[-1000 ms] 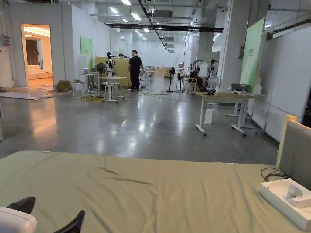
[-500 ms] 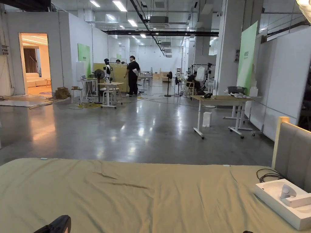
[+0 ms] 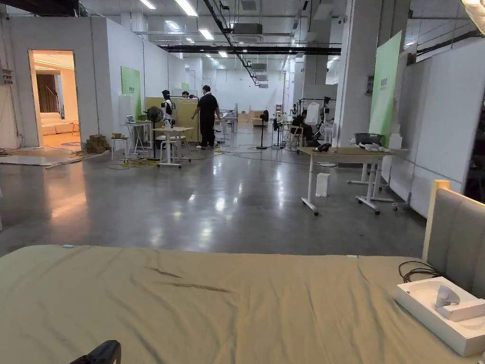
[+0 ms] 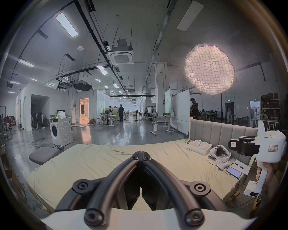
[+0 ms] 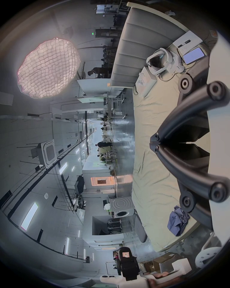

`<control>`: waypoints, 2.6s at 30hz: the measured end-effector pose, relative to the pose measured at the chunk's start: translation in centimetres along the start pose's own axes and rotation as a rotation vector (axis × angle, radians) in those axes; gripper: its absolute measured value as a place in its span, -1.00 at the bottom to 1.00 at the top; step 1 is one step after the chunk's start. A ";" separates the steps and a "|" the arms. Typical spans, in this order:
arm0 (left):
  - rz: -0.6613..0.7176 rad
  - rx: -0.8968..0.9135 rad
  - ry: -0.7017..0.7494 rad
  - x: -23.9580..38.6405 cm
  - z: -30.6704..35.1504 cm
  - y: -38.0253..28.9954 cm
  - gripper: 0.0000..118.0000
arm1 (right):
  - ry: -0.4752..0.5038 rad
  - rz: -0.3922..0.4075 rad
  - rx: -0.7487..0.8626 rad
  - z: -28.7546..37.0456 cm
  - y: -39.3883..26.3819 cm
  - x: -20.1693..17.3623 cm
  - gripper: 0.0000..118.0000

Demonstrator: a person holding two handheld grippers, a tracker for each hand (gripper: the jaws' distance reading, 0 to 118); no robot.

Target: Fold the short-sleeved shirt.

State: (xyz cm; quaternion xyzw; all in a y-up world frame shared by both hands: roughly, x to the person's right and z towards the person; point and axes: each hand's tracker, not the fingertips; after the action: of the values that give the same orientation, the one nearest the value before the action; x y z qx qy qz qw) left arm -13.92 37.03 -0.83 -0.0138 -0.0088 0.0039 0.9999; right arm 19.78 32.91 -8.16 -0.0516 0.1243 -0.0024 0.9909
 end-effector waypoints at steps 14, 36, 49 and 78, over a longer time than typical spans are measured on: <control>-0.001 -0.012 -0.013 -0.1 0.0 -0.2 -0.92 | -0.025 0.027 0.028 -0.1 0.0 -0.9 -0.75; 0.017 0.026 0.040 -0.7 0.4 -0.2 0.68 | 0.008 -0.075 0.045 0.2 0.2 -0.8 1.00; 0.022 0.019 0.035 -0.7 0.2 -0.1 0.68 | 0.020 -0.099 0.026 0.2 1.0 -0.9 1.00; 0.060 -0.013 0.034 -1.3 0.0 -0.6 0.68 | 0.152 -0.546 -0.178 -1.6 2.6 0.6 0.99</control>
State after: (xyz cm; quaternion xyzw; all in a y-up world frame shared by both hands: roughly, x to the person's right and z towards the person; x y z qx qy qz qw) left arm -15.22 36.44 -0.88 -0.0206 0.0085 0.0337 0.9992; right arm 19.95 35.37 -10.14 -0.1694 0.1795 -0.2616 0.9331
